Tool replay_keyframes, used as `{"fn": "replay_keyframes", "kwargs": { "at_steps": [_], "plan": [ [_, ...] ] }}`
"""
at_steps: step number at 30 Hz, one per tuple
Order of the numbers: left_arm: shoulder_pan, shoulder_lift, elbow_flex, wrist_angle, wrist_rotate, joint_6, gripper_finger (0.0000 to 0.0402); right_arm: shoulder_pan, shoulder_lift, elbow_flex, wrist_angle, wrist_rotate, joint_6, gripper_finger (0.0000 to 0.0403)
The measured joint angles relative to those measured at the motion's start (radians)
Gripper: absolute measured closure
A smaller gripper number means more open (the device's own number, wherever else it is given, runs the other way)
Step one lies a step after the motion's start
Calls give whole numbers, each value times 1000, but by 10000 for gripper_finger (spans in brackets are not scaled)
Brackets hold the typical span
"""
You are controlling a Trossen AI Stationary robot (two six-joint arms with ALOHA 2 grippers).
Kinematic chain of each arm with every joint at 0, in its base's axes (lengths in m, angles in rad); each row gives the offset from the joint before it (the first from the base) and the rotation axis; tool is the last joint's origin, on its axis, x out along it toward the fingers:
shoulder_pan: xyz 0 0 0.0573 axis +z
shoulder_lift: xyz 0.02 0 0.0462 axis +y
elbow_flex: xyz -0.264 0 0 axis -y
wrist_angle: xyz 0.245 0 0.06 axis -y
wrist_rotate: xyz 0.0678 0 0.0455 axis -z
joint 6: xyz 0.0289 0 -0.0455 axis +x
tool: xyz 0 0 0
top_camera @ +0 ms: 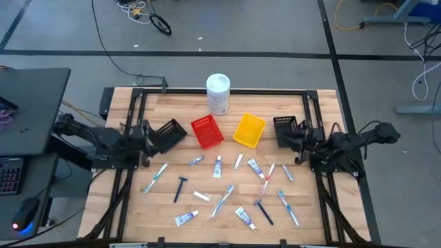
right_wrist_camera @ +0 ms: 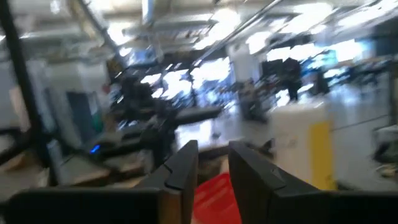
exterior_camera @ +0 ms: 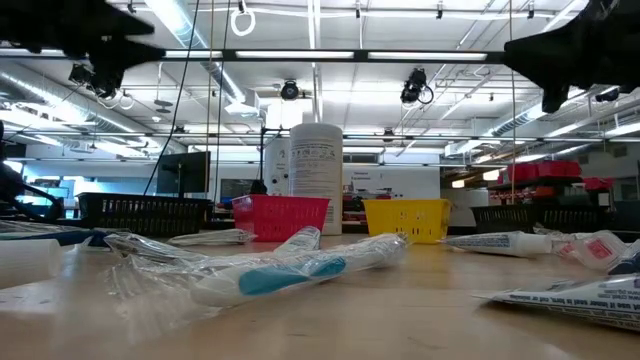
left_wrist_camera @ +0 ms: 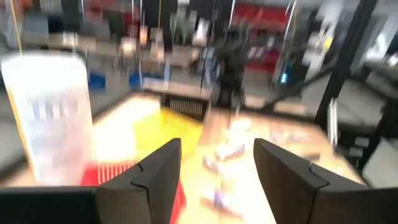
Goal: Pick & Place Travel size toiletries
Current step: Put the green toothbrush into the left black basket
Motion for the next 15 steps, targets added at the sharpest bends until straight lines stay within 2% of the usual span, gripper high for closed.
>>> {"fn": "replay_keyframes", "kwargs": {
  "at_steps": [3,6,8,11,15],
  "plan": [
    [0,75,0,-119,6,-162,179,-7,78,0,28,-56,7,286],
    [0,149,0,-203,20,-326,176,-20,157,0,99,-50,-56,284],
    [0,194,1,-211,51,-406,175,-36,201,0,164,27,-107,284],
    [0,276,37,-232,130,-531,175,-72,247,0,257,203,-156,284],
    [0,402,130,-324,201,-591,175,-125,275,0,319,288,-201,284]
  ]
}}
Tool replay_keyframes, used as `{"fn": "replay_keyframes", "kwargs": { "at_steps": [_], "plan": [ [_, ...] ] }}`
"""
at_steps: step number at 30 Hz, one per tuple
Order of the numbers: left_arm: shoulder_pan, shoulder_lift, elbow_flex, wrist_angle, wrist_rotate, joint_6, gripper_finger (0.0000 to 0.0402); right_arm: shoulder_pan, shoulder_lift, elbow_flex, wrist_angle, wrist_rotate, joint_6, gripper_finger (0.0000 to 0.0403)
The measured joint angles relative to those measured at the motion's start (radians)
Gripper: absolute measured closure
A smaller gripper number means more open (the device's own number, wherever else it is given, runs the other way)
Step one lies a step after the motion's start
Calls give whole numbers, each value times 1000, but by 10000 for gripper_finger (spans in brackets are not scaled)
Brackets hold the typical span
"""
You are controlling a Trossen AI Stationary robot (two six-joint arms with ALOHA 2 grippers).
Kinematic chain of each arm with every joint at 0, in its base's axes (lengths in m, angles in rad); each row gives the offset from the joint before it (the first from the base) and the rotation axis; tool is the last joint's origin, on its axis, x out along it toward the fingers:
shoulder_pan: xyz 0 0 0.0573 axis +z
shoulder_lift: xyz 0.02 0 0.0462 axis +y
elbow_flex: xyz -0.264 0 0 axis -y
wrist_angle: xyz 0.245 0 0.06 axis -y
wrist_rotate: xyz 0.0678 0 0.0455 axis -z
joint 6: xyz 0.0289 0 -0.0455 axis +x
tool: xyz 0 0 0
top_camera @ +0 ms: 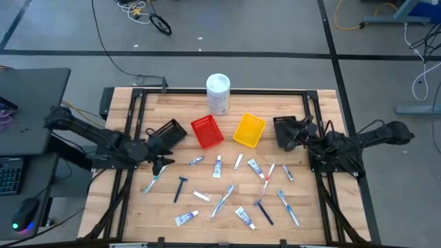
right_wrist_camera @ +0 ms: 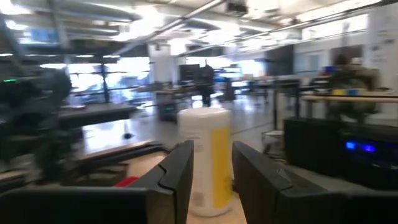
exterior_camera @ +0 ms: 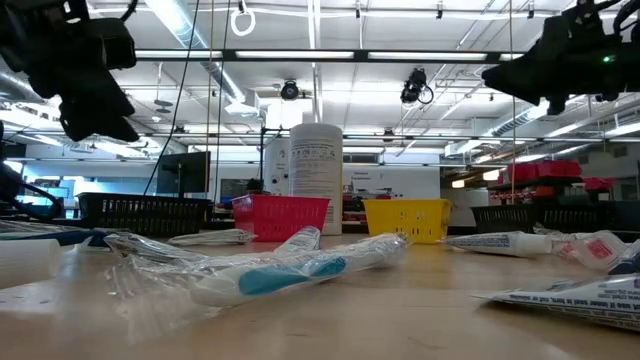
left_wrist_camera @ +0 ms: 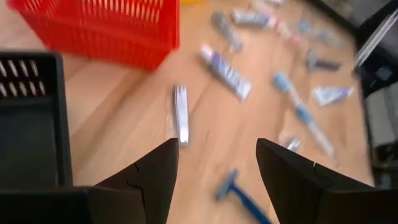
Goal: Pick & Place Travel size toiletries
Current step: Put the green toothbrush into the left black basket
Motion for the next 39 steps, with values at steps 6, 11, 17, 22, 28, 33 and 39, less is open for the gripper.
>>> {"fn": "replay_keyframes", "kwargs": {
  "at_steps": [6,11,17,22,28,33,39],
  "plan": [
    [1,219,224,-389,43,-164,175,-44,9,0,1,2,4,284],
    [0,401,303,-566,176,-340,175,-65,8,0,2,1,-47,284],
    [-2,589,276,-554,295,-496,175,-87,8,0,3,1,-46,284],
    [-5,697,271,-505,311,-528,175,-100,8,0,5,1,-46,284],
    [-5,718,271,-452,345,-505,175,-101,8,0,5,1,-46,284],
    [-5,717,254,-427,356,-511,175,-101,8,0,6,1,-46,284],
    [-2,713,155,-280,377,-608,187,-101,8,0,7,1,5,284]
  ]
}}
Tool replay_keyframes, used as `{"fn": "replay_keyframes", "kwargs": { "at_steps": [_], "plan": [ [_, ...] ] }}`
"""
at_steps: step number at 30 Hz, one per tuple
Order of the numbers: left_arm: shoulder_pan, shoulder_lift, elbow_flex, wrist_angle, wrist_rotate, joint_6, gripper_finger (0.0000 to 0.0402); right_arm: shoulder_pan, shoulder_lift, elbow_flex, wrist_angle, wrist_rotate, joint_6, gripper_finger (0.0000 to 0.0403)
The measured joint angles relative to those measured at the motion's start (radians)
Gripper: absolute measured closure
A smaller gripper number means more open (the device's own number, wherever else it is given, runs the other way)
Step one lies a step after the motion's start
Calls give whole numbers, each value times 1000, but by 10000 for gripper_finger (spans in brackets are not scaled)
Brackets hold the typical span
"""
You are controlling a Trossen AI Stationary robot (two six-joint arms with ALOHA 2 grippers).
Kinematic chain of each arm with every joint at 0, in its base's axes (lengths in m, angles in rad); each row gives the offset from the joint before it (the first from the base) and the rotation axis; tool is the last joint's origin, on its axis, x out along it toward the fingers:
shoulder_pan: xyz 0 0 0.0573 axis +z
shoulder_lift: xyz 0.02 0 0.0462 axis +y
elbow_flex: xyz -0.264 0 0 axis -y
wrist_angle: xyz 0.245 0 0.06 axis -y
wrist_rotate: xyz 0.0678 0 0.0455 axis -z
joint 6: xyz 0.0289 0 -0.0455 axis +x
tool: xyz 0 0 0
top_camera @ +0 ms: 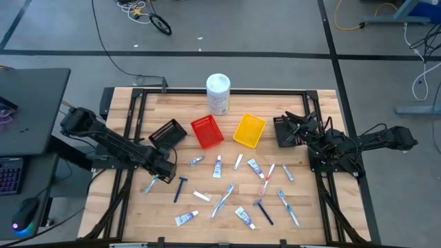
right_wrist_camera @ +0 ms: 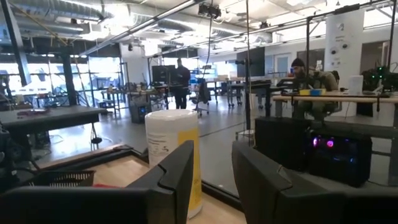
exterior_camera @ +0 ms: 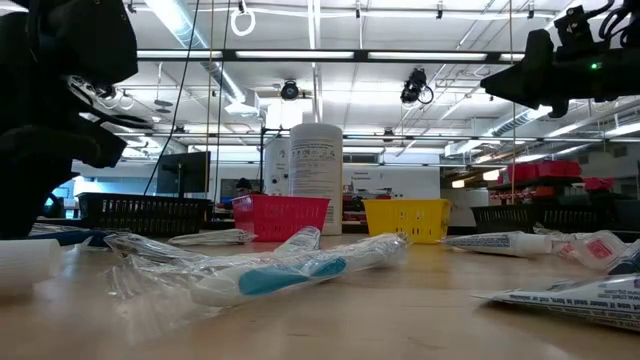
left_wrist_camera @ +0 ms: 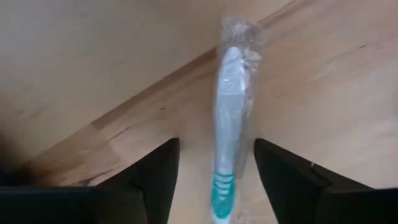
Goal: Pick & Place Travel size toiletries
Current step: Put the green toothbrush into the left black basket
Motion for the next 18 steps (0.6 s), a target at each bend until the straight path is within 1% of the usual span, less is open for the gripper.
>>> {"fn": "replay_keyframes", "kwargs": {
  "at_steps": [3,6,11,14,16,18],
  "plan": [
    [0,0,-16,19,5,-19,216,0,0,0,0,0,5,284],
    [0,0,-11,19,6,-24,256,0,0,0,-1,0,6,284],
    [0,7,28,11,0,-14,330,0,0,0,-2,0,6,284],
    [-1,6,79,33,-16,-3,371,0,0,0,-3,0,3,284],
    [-1,6,109,24,-49,16,373,0,0,0,-3,0,2,284],
    [-1,6,150,18,-106,46,373,0,0,0,-3,0,2,284]
  ]
}}
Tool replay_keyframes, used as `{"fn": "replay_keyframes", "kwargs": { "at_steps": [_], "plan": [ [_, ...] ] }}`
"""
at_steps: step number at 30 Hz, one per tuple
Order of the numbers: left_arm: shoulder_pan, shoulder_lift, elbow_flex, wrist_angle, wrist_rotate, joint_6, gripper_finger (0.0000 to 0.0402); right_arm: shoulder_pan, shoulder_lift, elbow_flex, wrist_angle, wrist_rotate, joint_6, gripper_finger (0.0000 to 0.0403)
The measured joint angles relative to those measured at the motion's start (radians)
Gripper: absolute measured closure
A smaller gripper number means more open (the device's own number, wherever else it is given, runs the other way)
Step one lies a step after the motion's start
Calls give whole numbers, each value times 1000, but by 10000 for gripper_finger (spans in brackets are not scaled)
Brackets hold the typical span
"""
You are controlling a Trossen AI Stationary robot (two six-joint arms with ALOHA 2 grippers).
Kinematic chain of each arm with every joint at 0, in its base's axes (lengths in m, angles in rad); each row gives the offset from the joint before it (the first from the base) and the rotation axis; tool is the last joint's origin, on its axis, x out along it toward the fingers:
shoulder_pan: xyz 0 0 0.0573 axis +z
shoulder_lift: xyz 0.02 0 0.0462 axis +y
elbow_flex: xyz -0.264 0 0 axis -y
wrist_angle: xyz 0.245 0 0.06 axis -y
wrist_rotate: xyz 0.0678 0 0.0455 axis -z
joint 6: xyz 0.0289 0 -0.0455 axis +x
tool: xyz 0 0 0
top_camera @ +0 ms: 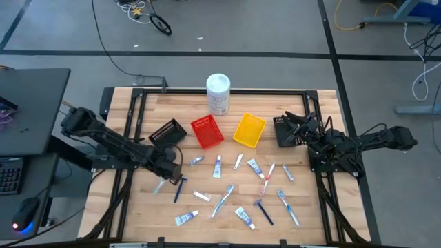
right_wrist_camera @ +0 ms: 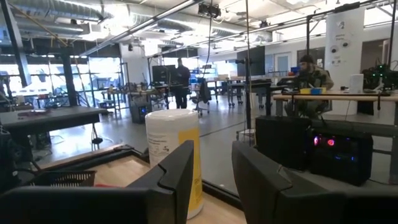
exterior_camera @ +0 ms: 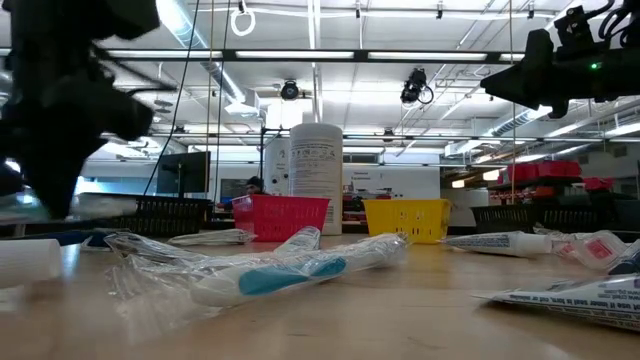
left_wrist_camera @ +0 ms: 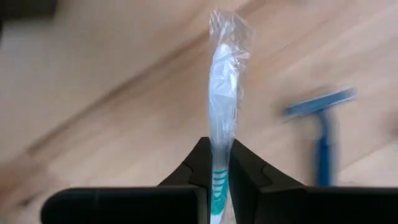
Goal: Pick & Place Travel size toiletries
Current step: Put the green toothbrush into the left black basket
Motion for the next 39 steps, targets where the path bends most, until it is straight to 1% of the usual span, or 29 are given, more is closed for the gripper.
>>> {"fn": "replay_keyframes", "kwargs": {
  "at_steps": [4,6,9,12,16,20,23,27,29,32,35,39],
  "plan": [
    [5,-1,92,-48,-129,90,362,0,0,0,0,0,0,284],
    [21,-1,150,-86,-160,154,361,0,0,0,0,0,0,284],
    [59,-1,224,-167,-247,245,371,0,0,0,0,4,0,284],
    [121,-2,289,-200,-333,363,371,0,0,0,0,34,0,284],
    [246,-2,327,-190,-343,545,371,0,0,0,0,46,0,284],
    [387,-2,326,-185,-344,712,367,0,0,0,0,46,1,284],
    [482,-1,326,-170,-343,842,365,0,0,0,-2,45,35,284],
    [579,-1,326,-121,-308,976,366,0,0,0,-39,45,62,284],
    [613,-1,324,-114,-281,1016,366,0,0,0,-52,44,64,284],
    [635,-1,289,-68,-277,1022,363,0,0,0,-57,43,64,284],
    [646,-1,213,-31,-251,1013,362,0,0,0,-60,13,64,284],
    [647,-1,91,63,-254,1016,361,0,0,0,-62,-59,103,284]
  ]
}}
